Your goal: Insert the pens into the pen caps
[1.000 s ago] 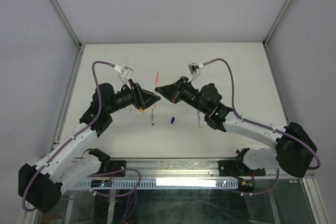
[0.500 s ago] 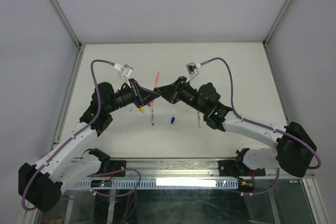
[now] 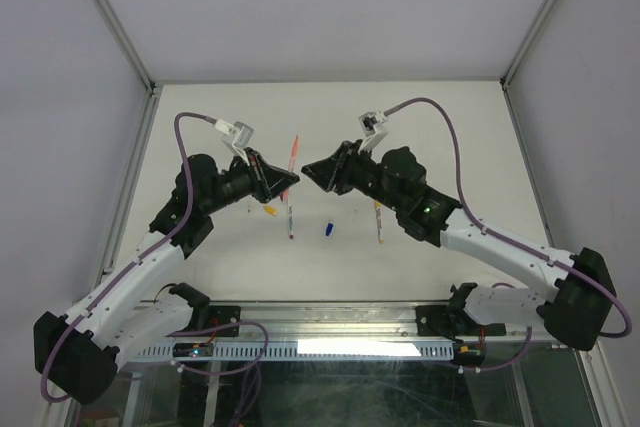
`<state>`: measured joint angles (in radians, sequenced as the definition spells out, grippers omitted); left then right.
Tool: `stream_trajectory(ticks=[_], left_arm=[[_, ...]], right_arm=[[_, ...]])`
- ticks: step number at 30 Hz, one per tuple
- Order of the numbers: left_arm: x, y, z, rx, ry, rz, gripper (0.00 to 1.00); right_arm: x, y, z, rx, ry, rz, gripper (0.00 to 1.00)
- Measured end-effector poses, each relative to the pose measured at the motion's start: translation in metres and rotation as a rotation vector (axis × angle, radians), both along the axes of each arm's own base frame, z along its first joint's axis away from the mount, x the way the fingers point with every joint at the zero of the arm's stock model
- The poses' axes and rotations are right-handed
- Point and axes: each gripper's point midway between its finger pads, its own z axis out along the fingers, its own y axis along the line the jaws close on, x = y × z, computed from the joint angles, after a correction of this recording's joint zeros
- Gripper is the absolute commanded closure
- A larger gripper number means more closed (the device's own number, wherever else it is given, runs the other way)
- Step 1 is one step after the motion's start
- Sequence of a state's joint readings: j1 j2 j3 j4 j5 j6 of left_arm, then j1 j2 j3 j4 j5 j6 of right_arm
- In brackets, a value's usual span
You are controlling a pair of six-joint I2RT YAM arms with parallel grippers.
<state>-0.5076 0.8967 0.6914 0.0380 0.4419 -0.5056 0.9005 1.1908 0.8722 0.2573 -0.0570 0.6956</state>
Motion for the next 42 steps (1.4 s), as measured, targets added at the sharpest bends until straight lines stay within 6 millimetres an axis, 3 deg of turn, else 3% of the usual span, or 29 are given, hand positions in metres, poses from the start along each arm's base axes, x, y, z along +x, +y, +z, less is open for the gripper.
stream_trajectory(ticks=[5,8,14,20,24,29,35,42], left_arm=[[0.011,0.012,-0.014,0.060,0.015,0.076,1.00],[0.012,0.017,-0.021,0.090,0.023,0.099,1.00],[0.008,0.025,-0.023,0.132,0.005,0.119,1.00],[0.001,0.031,-0.019,0.144,-0.026,0.116,1.00],[-0.003,0.032,-0.018,0.153,-0.038,0.106,1.00],[-0.008,0.031,-0.022,0.162,-0.023,0.081,1.00],[-0.013,0.030,-0.026,0.169,-0.006,0.061,1.00],[-0.016,0.031,-0.031,0.186,0.019,0.058,1.00]], right_arm=[[0.021,-0.038,0.009,-0.114,-0.025,-0.146,0.59],[0.032,-0.057,0.004,-0.189,-0.009,-0.217,0.59],[0.057,-0.086,-0.041,-0.434,0.075,-0.286,0.59],[0.088,-0.105,-0.101,-0.696,0.075,-0.245,0.57],[0.106,-0.117,-0.124,-0.786,0.096,-0.132,0.53],[0.137,-0.119,-0.115,-0.760,0.016,0.025,0.51],[0.129,-0.109,-0.130,-0.815,-0.178,0.259,0.53],[0.118,-0.108,-0.163,-0.877,-0.309,0.561,0.52]])
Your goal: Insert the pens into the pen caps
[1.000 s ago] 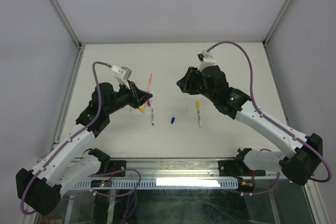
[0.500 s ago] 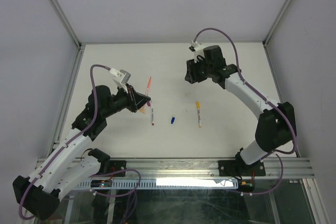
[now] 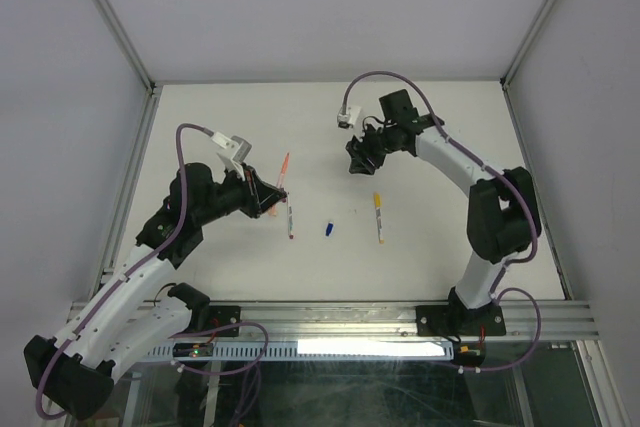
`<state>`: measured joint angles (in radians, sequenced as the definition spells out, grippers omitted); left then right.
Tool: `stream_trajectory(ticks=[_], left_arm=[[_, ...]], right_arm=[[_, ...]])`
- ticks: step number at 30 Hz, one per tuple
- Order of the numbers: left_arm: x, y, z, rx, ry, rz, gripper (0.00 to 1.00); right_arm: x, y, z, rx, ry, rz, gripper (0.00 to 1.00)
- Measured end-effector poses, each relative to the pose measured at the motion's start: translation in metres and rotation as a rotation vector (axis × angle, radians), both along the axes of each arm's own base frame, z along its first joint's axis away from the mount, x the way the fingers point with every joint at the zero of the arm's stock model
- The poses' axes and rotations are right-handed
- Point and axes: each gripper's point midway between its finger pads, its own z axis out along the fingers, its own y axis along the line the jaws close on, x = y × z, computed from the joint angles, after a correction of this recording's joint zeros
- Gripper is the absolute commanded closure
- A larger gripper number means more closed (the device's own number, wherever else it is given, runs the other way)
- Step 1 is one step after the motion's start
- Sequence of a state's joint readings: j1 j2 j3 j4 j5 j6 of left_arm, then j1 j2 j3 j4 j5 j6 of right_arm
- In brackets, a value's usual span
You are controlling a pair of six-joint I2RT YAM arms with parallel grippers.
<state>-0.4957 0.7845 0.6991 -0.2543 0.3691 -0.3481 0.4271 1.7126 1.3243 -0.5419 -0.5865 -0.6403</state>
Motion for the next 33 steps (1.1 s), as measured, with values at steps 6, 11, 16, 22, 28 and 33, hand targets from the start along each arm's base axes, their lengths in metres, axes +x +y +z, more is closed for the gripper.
stream_trajectory(ticks=[6,11,16,22,28,33], left_arm=[[-0.001,0.003,-0.001,0.006,0.004,0.011,1.00],[-0.001,0.010,0.003,0.009,-0.013,0.052,1.00],[0.001,0.014,0.003,0.013,-0.017,0.074,1.00],[0.002,0.014,-0.002,0.025,0.001,0.079,1.00],[0.002,0.014,-0.004,0.031,0.008,0.080,1.00],[0.002,0.014,-0.004,0.031,0.009,0.081,1.00]], right_arm=[[0.023,0.001,-0.020,-0.058,0.009,0.146,0.52],[0.022,-0.003,-0.045,-0.123,0.028,0.233,0.52],[0.016,-0.006,-0.066,-0.195,0.034,0.289,0.53],[0.016,-0.001,-0.082,-0.256,0.015,0.333,0.54],[0.017,-0.003,-0.096,-0.312,0.006,0.350,0.56],[0.021,-0.009,-0.107,-0.357,0.003,0.350,0.59]])
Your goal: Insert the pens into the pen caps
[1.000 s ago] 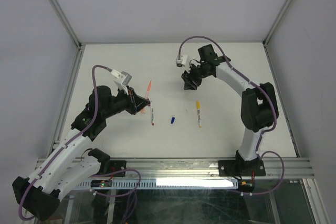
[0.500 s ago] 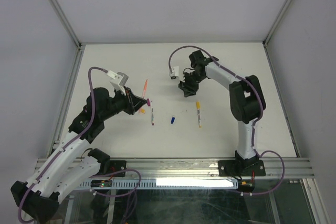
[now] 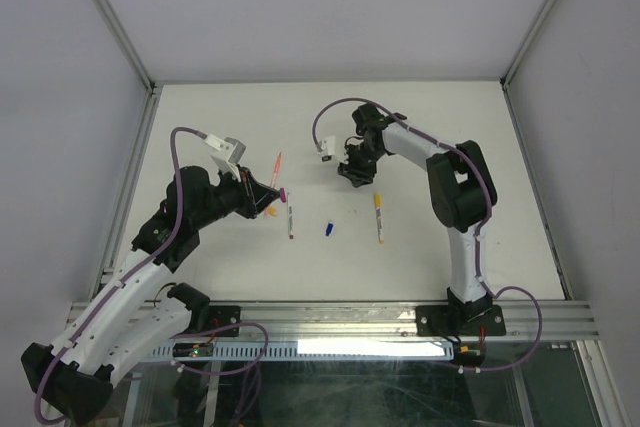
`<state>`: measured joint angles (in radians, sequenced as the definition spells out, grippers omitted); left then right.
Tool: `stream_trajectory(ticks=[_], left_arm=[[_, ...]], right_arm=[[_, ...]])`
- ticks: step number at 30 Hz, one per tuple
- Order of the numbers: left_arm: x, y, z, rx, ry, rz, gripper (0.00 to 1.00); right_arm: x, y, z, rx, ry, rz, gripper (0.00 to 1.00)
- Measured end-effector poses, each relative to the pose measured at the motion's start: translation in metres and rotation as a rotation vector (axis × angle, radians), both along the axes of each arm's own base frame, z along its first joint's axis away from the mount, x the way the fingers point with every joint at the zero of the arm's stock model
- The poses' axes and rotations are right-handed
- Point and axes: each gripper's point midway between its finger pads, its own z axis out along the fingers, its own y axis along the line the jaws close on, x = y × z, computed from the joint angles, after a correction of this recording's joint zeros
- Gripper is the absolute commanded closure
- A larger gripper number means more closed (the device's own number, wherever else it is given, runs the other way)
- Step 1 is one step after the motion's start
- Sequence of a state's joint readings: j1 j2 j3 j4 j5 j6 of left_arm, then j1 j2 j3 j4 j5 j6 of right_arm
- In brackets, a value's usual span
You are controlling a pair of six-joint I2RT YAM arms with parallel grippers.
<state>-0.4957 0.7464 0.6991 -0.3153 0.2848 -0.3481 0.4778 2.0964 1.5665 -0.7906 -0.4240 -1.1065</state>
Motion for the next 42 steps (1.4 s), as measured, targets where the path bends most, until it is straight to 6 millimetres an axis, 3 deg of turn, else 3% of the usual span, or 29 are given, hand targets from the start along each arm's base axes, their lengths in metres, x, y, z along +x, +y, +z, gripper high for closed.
stream_trajectory(ticks=[10,16,20,27,34,38,42], left_arm=[[0.002,0.000,-0.002,0.005,0.005,0.007,1.00],[0.004,0.002,-0.002,0.009,0.003,0.022,1.00],[0.004,0.002,-0.002,0.010,0.003,0.023,1.00],[0.004,0.002,-0.003,0.010,0.003,0.024,1.00],[0.008,0.006,-0.003,0.014,0.001,0.051,1.00],[0.011,0.008,-0.003,0.011,0.005,0.081,1.00],[0.014,0.010,-0.001,-0.007,0.016,0.114,1.00]], right_arm=[[0.006,0.001,-0.001,-0.041,-0.046,0.005,0.74],[0.004,0.002,-0.001,-0.050,-0.033,0.008,0.91],[0.004,0.002,-0.001,-0.056,-0.018,-0.001,0.97],[0.004,0.004,0.000,-0.048,0.010,-0.084,1.00],[-0.006,0.012,0.003,0.033,0.074,-0.316,1.00],[-0.026,0.017,0.019,0.118,0.119,-0.469,1.00],[-0.044,0.028,0.055,0.249,0.144,-0.630,1.00]])
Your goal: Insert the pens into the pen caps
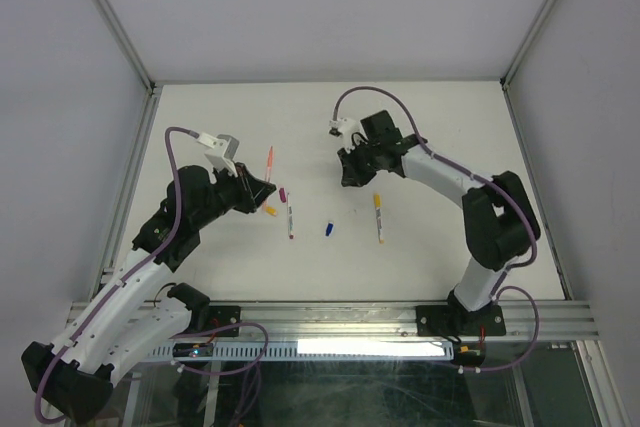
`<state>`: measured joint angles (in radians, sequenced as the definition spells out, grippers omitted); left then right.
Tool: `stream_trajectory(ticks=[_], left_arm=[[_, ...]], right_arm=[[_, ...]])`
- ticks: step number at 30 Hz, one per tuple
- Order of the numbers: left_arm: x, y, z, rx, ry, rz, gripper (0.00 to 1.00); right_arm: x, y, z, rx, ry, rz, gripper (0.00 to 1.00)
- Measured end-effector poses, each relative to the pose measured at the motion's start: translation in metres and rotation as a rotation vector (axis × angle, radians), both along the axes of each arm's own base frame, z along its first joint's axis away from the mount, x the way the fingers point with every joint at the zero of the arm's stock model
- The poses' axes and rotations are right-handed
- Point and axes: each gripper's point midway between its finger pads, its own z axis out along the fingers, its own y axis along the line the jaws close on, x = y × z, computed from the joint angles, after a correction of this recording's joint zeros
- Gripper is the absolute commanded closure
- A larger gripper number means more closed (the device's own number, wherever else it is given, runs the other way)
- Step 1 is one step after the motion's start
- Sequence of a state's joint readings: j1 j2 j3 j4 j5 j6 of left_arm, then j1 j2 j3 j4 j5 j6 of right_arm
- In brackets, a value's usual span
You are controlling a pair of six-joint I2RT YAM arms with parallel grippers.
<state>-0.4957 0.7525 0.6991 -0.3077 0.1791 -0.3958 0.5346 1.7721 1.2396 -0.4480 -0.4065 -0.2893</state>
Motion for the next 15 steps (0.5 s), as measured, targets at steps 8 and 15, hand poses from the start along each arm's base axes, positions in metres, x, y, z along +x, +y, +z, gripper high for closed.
stream_trajectory(ticks=[8,15], left_arm=[[0.003,0.000,0.007,-0.030,-0.002,0.024,1.00],[-0.001,-0.004,0.021,-0.052,-0.040,-0.011,1.00]], right_arm=[[-0.031,0.027,0.059,0.271,0.031,-0.269,1.00],[-0.052,0.037,0.079,0.435,0.062,-0.495,1.00]])
